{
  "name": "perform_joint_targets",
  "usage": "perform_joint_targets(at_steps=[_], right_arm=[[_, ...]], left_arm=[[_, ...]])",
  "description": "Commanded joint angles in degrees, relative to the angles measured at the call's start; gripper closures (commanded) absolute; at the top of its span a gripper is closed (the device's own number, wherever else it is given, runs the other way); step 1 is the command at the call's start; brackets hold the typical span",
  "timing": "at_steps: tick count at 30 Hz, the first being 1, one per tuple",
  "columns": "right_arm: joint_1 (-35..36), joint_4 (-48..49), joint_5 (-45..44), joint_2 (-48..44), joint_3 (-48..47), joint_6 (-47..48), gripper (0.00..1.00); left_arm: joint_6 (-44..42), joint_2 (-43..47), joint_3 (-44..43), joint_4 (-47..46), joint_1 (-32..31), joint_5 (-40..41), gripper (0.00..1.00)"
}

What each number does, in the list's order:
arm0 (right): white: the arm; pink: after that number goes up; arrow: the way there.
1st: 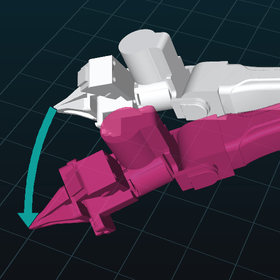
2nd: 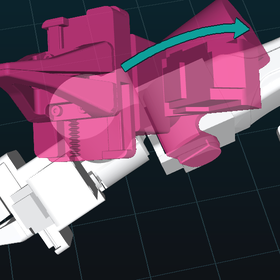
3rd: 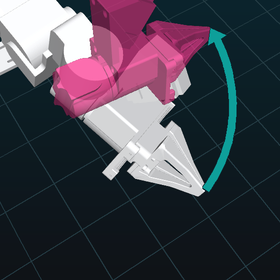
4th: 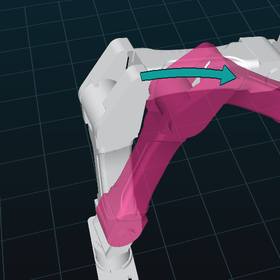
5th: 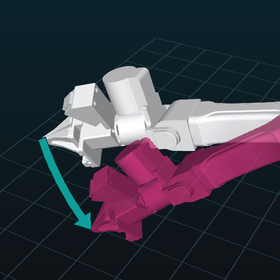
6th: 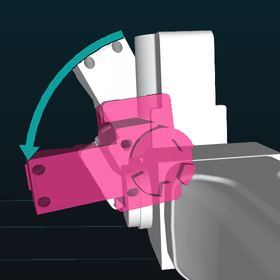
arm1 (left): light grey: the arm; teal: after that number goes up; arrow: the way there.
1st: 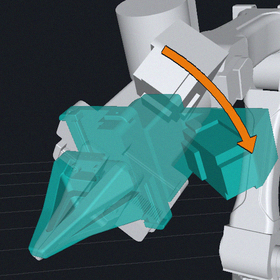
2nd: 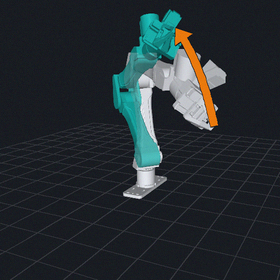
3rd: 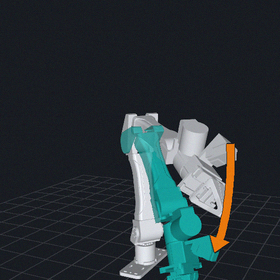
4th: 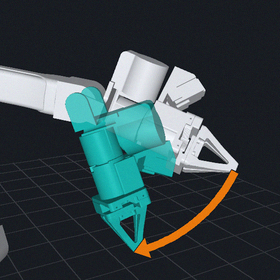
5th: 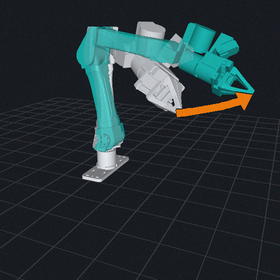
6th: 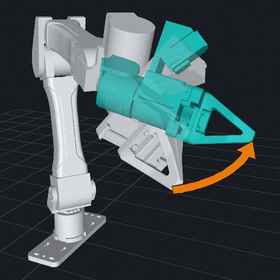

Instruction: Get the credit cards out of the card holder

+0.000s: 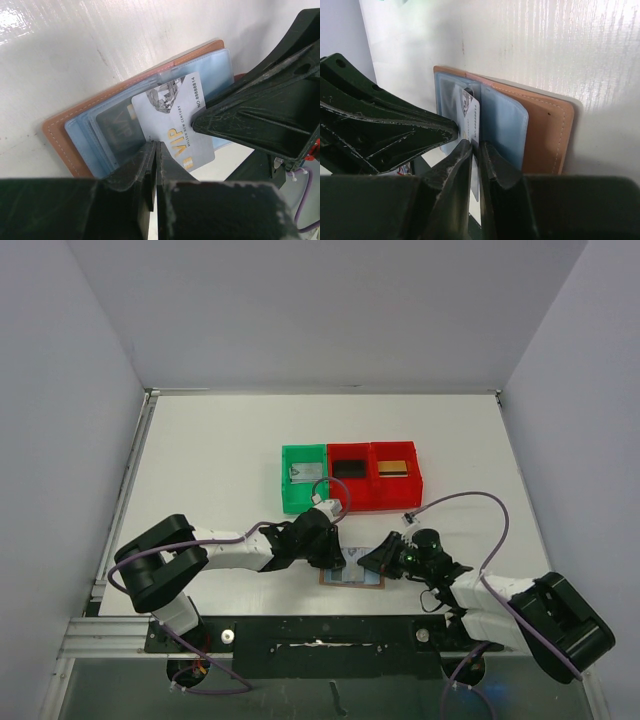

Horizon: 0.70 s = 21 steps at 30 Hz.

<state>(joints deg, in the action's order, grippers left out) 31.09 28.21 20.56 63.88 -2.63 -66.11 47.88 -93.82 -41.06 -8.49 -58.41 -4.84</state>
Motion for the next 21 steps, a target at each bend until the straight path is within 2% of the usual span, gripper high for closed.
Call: perform_joint_targets(at_steps=[1, 6, 8, 11, 21], right_arm=[[-0.06, 4.36, 2.66, 2.0, -2.9, 1.39, 0.89], [-0.02, 8.83, 4.45, 4.08, -1.4, 0.19, 0.9], [-0.14, 8.58, 4.35, 4.55, -1.24, -0.05, 0.82], [-0.15, 8.48, 4.23, 4.92, -1.33, 0.18, 0.81], [-0.2, 7.08, 5.11, 3.89, -2.13, 1.66, 0.99]], left_arm=[[-0.85, -0.41, 1.05, 5.06, -0.21, 2.14, 0.98], [-1.18, -0.39, 0.68, 5.76, -0.21, 2.62, 0.99], [-1.23, -0.35, 0.51, 6.23, -0.21, 2.65, 0.99], [-1.29, -0.16, 0.47, 6.29, -0.25, 2.76, 0.99], [-1.12, 0.67, 0.47, 6.74, -0.22, 3.49, 0.99]])
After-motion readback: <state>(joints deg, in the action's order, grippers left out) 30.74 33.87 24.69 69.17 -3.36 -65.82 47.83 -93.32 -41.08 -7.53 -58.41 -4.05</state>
